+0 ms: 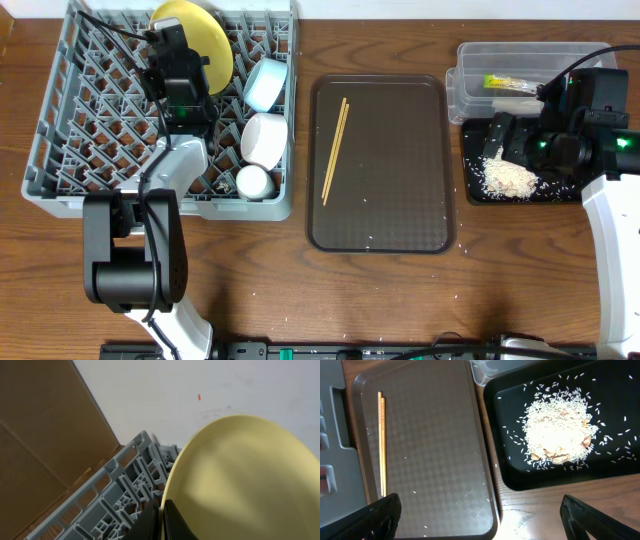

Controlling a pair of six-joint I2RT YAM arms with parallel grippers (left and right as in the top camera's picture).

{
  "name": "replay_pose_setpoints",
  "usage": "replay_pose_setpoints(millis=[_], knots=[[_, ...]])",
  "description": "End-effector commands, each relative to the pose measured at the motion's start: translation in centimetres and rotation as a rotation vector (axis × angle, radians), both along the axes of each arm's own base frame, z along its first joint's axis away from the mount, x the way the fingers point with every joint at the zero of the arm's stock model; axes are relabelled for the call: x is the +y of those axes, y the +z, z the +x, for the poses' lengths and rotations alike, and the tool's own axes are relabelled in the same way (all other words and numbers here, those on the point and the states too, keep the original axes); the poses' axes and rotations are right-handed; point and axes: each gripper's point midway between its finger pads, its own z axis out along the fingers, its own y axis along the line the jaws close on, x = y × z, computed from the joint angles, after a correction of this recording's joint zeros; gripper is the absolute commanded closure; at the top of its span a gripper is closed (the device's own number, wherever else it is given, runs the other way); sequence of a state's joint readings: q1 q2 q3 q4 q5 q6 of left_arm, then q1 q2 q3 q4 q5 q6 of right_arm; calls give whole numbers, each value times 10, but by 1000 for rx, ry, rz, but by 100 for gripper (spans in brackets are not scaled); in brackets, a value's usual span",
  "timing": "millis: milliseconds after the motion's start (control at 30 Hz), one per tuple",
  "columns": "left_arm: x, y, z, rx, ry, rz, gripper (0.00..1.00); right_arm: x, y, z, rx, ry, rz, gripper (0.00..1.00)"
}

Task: Sort waste into correct bins and load items into the dishwasher
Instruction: 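Stand the yellow plate upright in the rack and release it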

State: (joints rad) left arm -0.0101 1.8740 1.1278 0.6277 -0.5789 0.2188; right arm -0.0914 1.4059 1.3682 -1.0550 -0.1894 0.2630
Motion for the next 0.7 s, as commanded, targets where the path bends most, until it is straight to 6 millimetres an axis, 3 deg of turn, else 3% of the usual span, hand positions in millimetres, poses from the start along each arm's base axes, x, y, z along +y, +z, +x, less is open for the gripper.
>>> replay_pose_setpoints(millis=[0,100,167,233,267,400,667], knots=[[-9,13,6,-28,-15,11,92,-3,2,2,-3,-16,3,1],[-22,6,7,5,-39,11,91,-3,2,2,-3,-16,2,1],[-30,-1,6,42,-55,13,84,-3,2,2,-3,-16,3,1],[-37,-10,5,83,-69,15,69,-3,2,2,-3,-15,3,1],[-40,-13,4,98,-74,16,56,-3,2,2,-3,-16,3,1],[-42,-14,4,104,-77,16,22,-3,2,2,-3,-16,2,1],[-50,8,-9,102,-81,-2,16,-3,2,2,-3,-16,3,1]])
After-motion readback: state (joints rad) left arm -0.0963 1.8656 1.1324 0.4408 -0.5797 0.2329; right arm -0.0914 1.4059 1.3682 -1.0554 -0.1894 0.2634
